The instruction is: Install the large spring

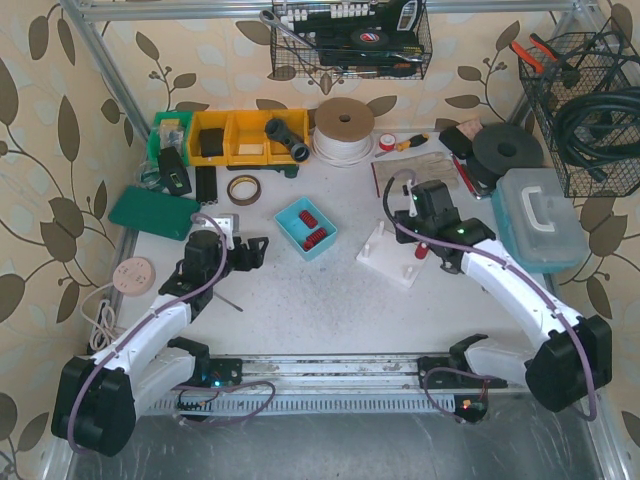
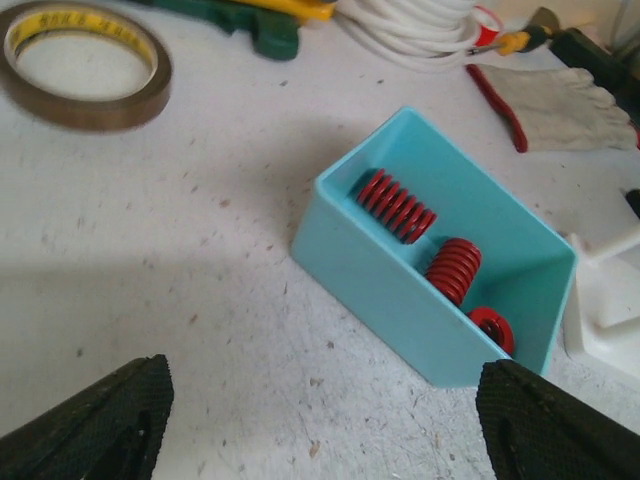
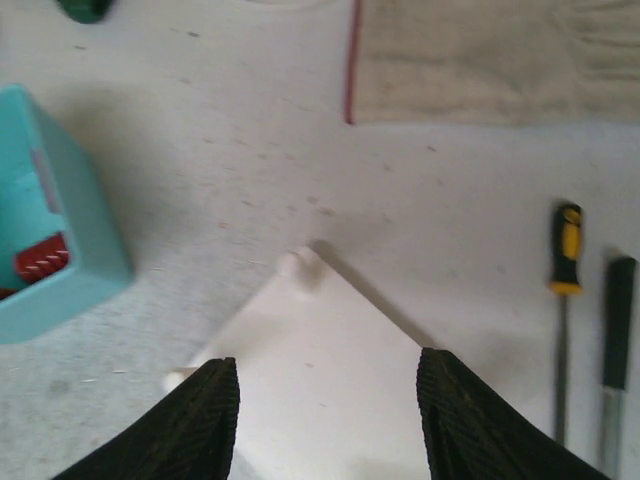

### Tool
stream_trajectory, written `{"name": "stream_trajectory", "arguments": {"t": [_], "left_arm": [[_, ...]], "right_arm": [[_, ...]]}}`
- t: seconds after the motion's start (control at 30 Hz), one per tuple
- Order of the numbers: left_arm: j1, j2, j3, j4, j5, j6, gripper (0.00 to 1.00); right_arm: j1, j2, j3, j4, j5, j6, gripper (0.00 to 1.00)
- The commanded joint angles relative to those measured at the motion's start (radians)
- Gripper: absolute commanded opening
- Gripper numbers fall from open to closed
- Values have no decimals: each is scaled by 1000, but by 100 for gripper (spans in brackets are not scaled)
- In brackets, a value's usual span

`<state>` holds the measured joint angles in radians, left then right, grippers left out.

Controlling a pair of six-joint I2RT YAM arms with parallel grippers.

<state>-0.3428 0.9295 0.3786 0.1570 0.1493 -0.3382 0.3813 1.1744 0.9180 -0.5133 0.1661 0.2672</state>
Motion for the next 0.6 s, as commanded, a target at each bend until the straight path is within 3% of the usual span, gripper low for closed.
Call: {"name": "stream_trajectory", "arguments": {"t": [0.0, 0.17, 0.33, 0.47, 0.57], "left_arm": [[-12, 10, 90, -128, -45, -103, 82], [-19, 146, 285, -327, -20, -185, 61], [-112, 324, 529, -514, -140, -308, 71], [-170, 449, 679, -579, -216, -450, 74], [-179, 544, 751, -600, -215, -549, 73]], "right_arm": [[52, 36, 41, 29, -97, -47, 50], [84, 55, 18, 99, -103, -69, 52], [86, -14, -34, 153, -65, -64, 57], [86, -62, -88, 213, -86, -24, 89], [87, -98, -126, 231, -60, -7, 93]]}}
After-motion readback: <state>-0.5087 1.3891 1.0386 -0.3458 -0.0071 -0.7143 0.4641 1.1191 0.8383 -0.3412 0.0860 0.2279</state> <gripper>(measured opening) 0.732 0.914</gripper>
